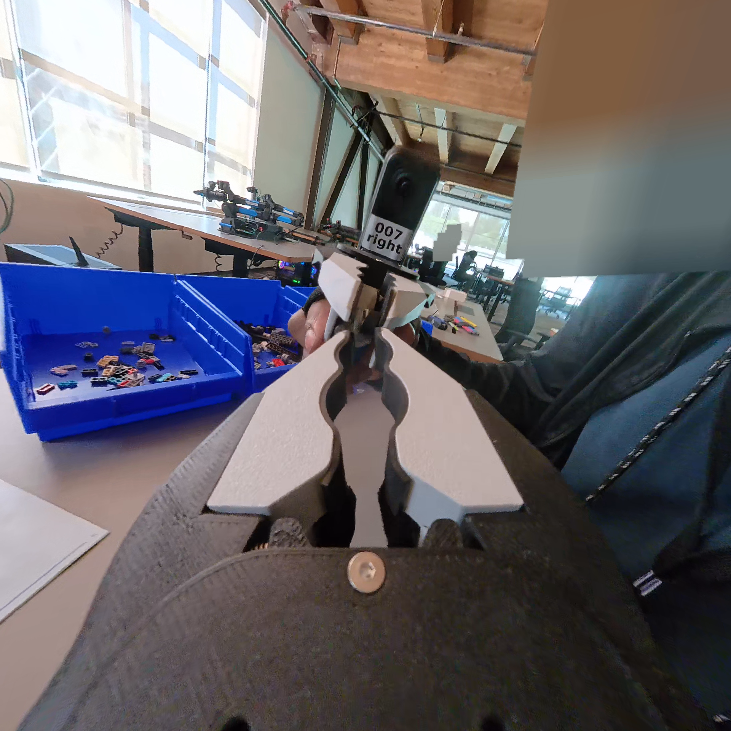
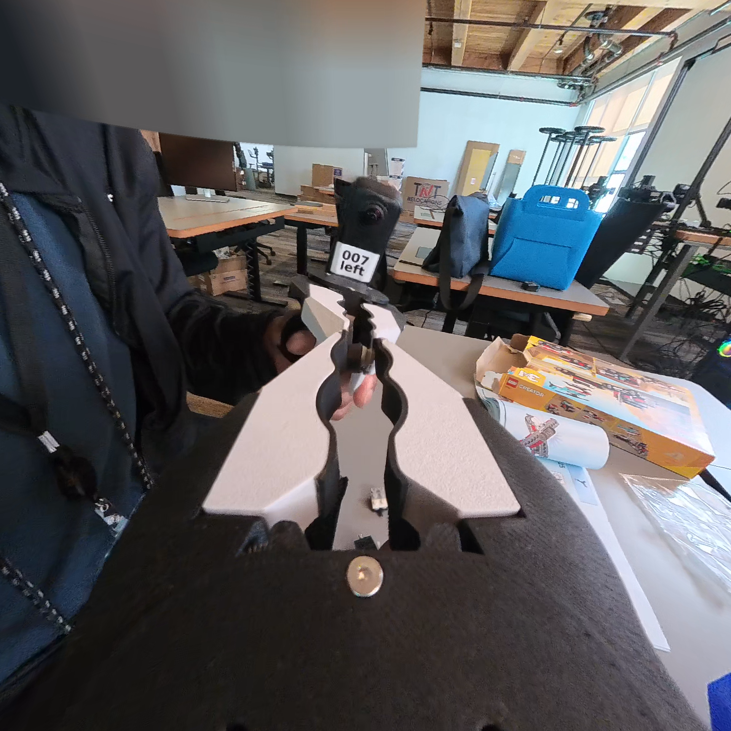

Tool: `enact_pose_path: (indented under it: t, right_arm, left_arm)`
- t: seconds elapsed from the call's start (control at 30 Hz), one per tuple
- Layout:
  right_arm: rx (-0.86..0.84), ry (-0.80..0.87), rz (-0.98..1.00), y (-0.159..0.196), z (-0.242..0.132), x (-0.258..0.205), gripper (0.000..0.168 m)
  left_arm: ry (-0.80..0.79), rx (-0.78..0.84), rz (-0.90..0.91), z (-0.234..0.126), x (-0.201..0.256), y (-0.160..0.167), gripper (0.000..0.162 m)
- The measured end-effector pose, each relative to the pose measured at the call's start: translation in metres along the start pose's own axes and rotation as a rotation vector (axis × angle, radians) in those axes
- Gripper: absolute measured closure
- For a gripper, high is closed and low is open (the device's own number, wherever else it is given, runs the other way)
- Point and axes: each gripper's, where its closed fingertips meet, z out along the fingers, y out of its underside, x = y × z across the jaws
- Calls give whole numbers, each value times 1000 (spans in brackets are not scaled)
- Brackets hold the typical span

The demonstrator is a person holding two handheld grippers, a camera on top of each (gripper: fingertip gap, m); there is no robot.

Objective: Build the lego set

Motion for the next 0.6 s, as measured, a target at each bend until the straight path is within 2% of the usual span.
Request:
enact_pose_path:
  t: [0.3,0.6]
  right_arm:
    - [39,49,33,3,3,10,156]
    - [96,74,86,9,6,18,157]
  left_arm:
    - [28,98,-141,-2,-11,-2,149]
    - [35,147,-200,-6,-21,-1,149]
